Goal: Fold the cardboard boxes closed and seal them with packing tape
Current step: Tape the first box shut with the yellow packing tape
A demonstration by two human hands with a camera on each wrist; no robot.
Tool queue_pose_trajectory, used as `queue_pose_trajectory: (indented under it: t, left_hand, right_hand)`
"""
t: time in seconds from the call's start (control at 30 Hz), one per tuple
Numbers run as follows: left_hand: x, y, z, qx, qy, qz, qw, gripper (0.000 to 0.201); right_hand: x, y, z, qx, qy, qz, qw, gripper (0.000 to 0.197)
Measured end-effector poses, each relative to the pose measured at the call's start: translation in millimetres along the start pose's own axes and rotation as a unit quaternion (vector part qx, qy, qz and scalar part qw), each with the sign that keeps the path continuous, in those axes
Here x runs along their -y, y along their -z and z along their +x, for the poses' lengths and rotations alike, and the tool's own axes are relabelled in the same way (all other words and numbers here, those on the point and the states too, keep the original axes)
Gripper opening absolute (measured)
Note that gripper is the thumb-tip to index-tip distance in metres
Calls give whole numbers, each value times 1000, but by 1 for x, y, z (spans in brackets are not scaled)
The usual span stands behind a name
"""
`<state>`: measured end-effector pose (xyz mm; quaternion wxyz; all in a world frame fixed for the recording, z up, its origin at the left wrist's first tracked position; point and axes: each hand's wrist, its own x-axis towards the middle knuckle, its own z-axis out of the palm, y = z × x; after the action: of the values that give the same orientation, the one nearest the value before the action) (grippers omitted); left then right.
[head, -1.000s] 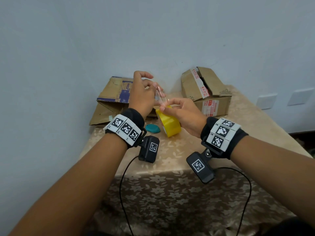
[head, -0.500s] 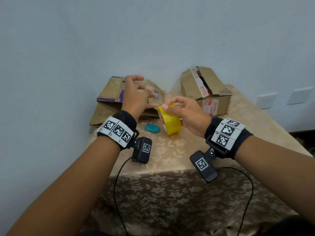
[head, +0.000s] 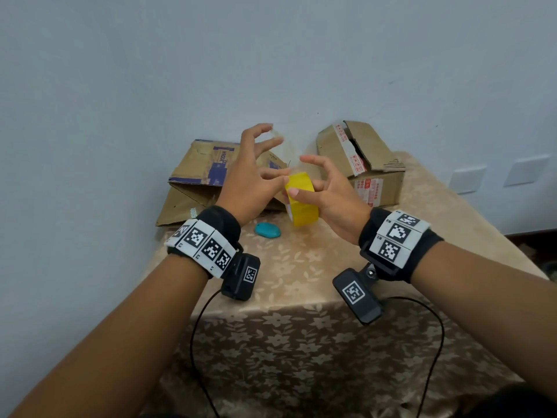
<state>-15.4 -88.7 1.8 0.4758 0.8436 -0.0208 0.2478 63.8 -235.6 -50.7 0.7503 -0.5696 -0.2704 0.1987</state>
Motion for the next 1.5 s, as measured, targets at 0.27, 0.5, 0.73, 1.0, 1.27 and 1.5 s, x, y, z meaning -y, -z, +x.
queue_pose_trajectory:
  t: [0.27, 0.5, 0.73, 1.0, 1.27, 1.5]
  left_hand:
    - [0, -3, 2, -7, -29, 44, 999, 78]
    - [12, 3, 7, -5, -28, 84, 996, 75]
    - [14, 6, 8, 35, -26, 121, 992, 77]
    - [13, 8, 8, 15, -4, 62, 998, 65]
    - [5, 7, 8, -45, -6, -6, 999, 32]
    - [-1, 7, 8, -108, -7, -85, 990, 26]
  right_hand:
    - [-1, 0, 2, 0, 2, -3, 1000, 65]
    - [2, -1, 1, 7, -19, -39, 999, 67]
    - [2, -2, 1, 14, -26, -92, 995, 70]
    - [5, -3, -1, 8, -37, -112, 993, 63]
    - [5, -5, 0, -3, -53, -138, 989, 58]
    - [4, -10, 2, 33, -84, -146, 985, 59]
